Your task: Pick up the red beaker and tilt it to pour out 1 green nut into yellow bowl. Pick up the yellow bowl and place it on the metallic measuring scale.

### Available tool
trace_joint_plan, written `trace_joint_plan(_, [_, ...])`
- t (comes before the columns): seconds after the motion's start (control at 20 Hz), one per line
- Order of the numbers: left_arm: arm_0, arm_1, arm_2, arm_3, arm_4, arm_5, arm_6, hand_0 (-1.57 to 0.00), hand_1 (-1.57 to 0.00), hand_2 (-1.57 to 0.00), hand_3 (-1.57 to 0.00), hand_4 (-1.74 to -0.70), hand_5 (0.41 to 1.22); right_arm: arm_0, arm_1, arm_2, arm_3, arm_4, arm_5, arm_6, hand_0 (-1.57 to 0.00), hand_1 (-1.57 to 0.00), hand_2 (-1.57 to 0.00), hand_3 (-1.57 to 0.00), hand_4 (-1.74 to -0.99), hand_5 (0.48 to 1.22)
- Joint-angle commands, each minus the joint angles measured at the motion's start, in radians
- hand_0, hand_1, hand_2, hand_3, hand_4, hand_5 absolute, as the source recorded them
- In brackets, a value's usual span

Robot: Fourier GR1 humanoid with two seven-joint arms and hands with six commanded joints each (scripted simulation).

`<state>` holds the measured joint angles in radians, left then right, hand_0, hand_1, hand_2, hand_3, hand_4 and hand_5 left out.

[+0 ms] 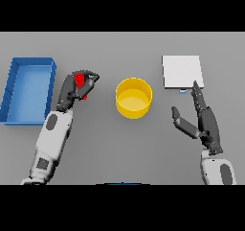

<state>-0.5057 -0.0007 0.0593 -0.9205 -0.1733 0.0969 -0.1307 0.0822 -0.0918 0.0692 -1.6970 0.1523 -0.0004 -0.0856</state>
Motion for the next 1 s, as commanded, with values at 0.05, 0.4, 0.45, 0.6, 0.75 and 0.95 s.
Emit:
trace_joint_plan(0.05, [-0.008, -0.005, 0.009, 0.013, 0.0, 0.001, -0.012, -1.28, -1.29, -1.29, -1.29, -1.45, 1.132, -0.006, 0.005, 0.004, 0.014, 0.004, -0.001, -0.008, 0.0, 0.0, 0.0, 0.0, -1.293, 0.682])
trace_joint_plan(0.4, [-0.023, -0.001, 0.0, -0.019, 0.03, 0.032, -0.053, -1.51, -1.51, -1.51, -1.51, -1.68, 1.103, -0.026, 0.0, 0.013, 0.015, 0.022, 0.0, -0.015, 0.0, 0.0, 0.0, 0.0, -1.263, 0.671])
trace_joint_plan(0.45, [-0.004, 0.007, -0.011, -0.063, 0.031, 0.038, -0.065, -1.52, -1.52, -1.52, -1.52, -1.69, 1.1, -0.019, -0.002, 0.014, 0.004, 0.02, 0.002, -0.021, 0.0, 0.0, 0.0, 0.0, -1.254, 0.667])
trace_joint_plan(0.6, [-0.011, 0.03, -0.056, -0.15, 0.008, 0.055, 0.002, -1.55, -1.55, -1.55, -1.55, -1.72, 1.097, -0.022, 0.001, 0.018, 0.035, 0.036, -0.004, -0.035, 0.0, 0.0, 0.0, 0.0, -1.25, 0.672])
trace_joint_plan(0.75, [-0.036, 0.089, -0.157, -0.213, -0.078, 0.026, 0.086, -1.56, -1.56, -1.56, -1.56, -1.73, 1.113, -0.007, 0.001, 0.025, 0.016, 0.062, -0.022, -0.042, 0.0, 0.0, 0.0, 0.0, -1.247, 0.685])
trace_joint_plan(0.95, [-0.079, 0.152, -0.268, -0.211, -0.175, -0.024, 0.157, -1.56, -1.56, -1.56, -1.56, -1.73, 1.117, -0.006, 0.008, 0.038, 0.005, 0.076, -0.025, -0.017, 0.0, 0.0, 0.0, 0.0, -1.243, 0.696])
